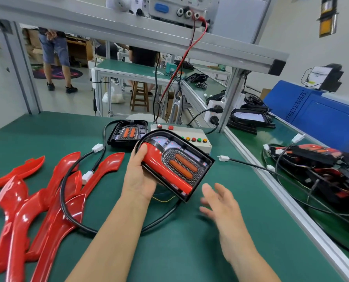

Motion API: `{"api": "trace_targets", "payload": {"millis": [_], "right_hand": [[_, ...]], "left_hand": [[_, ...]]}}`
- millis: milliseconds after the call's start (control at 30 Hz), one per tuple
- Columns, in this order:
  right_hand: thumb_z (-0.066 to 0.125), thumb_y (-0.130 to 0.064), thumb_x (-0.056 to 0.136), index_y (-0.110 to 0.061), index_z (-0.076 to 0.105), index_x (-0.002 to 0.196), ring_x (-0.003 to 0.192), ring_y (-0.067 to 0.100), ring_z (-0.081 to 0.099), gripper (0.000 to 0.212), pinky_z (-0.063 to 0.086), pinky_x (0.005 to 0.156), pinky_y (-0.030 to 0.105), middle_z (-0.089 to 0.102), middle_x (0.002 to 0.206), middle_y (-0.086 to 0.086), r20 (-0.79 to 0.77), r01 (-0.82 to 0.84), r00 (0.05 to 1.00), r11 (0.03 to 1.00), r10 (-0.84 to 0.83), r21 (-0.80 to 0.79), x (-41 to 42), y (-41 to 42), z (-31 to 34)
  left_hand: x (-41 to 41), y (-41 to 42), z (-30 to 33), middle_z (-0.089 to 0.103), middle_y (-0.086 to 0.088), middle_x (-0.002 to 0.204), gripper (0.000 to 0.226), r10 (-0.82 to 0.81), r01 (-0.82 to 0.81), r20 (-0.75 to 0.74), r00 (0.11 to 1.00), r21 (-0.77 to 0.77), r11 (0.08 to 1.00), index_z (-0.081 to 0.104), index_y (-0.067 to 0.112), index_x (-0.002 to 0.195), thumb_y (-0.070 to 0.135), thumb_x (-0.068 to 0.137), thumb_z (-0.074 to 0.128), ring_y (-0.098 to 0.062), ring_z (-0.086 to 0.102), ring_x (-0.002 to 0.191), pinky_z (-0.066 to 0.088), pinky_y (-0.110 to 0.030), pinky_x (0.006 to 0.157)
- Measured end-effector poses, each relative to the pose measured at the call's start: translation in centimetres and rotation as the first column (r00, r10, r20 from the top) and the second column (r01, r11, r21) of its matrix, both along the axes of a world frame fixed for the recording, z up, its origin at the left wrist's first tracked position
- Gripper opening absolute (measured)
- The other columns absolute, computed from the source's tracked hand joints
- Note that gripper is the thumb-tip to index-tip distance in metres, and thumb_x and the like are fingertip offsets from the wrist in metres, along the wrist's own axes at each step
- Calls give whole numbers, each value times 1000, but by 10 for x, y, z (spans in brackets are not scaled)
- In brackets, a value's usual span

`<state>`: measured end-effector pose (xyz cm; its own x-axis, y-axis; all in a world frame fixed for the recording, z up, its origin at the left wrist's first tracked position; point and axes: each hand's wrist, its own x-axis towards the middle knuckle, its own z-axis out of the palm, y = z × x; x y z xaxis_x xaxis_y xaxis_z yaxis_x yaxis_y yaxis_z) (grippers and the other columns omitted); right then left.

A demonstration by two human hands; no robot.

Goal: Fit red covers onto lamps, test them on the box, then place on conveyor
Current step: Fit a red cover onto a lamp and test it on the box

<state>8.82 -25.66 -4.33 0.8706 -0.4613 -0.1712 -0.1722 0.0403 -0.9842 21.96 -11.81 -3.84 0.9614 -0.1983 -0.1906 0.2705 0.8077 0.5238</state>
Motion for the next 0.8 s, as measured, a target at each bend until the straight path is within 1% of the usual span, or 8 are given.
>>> {"api": "trace_targets", "payload": {"millis": [67, 133, 200, 300, 367, 467, 667, 800], "right_hand": [[70, -53, 65, -17, 47, 135, 100, 14, 68, 83, 51, 95, 35, 66, 120, -1, 3, -152, 988, 956, 156, 250, 5, 3, 1], [73, -44, 66, -12, 55, 128, 97, 18, 68, 72, 54, 88, 35, 71, 114, 5, 61, -237, 971, 886, 232, 398, 10, 9, 1], [74, -32, 67, -9, 58, 124, 92, 22, 67, 64, 56, 83, 37, 72, 108, 9, 108, -247, 969, 844, 222, 476, 14, 13, 0], [73, -22, 68, -4, 58, 123, 89, 24, 68, 60, 57, 79, 37, 72, 106, 13, 143, -254, 967, 840, 211, 480, 16, 14, -2], [72, -20, 68, -3, 59, 121, 85, 23, 69, 57, 59, 77, 36, 73, 104, 13, 155, -257, 966, 851, 208, 457, 15, 13, -4], [73, -18, 67, -2, 61, 118, 83, 22, 70, 54, 60, 74, 35, 73, 104, 13, 168, -278, 960, 848, 226, 450, 13, 10, -6], [74, -19, 68, -3, 65, 113, 82, 21, 69, 49, 60, 75, 34, 73, 102, 14, 184, -308, 950, 845, 252, 437, 13, 10, -6], [74, -18, 69, -3, 64, 113, 78, 20, 69, 48, 59, 71, 32, 73, 98, 12, 185, -303, 951, 863, 247, 405, 14, 12, -6]], "left_hand": [[-2, -4, 1, 64, -15, 120, 39, -10, 10, 18, 1000, 6, 1000, 54, 10, 130, 23, 92, 55, -29, 62, 103, 53, -45, 85], [-5, -7, 1, 67, -12, 108, 31, -25, 24, 39, 999, 20, 1000, 59, 15, 120, 22, 90, 57, -25, 65, 91, 54, -43, 80], [-9, -9, 1, 67, -13, 108, 37, -37, 36, 49, 998, 36, 999, 60, 15, 118, 24, 83, 61, -25, 65, 91, 53, -45, 84], [-13, -10, 4, 63, -17, 121, 60, -59, 54, 59, 997, 80, 995, 56, 8, 129, 29, 73, 65, -28, 63, 98, 53, -45, 87], [-14, -11, 6, 62, -19, 124, 65, -73, 67, 52, 996, 104, 992, 55, 5, 130, 31, 71, 67, -29, 63, 100, 53, -44, 87], [-15, -12, 8, 62, -20, 122, 64, -100, 92, 58, 993, 121, 988, 56, 2, 128, 31, 72, 67, -31, 62, 103, 52, -46, 92], [-13, -12, 6, 62, -22, 121, 64, -91, 88, 27, 996, 102, 991, 57, 0, 127, 29, 70, 67, -30, 63, 99, 50, -46, 93], [-13, -12, 5, 63, -20, 121, 64, -84, 80, 32, 996, 121, 989, 57, 1, 127, 31, 71, 67, -30, 63, 100, 51, -45, 91]]}}
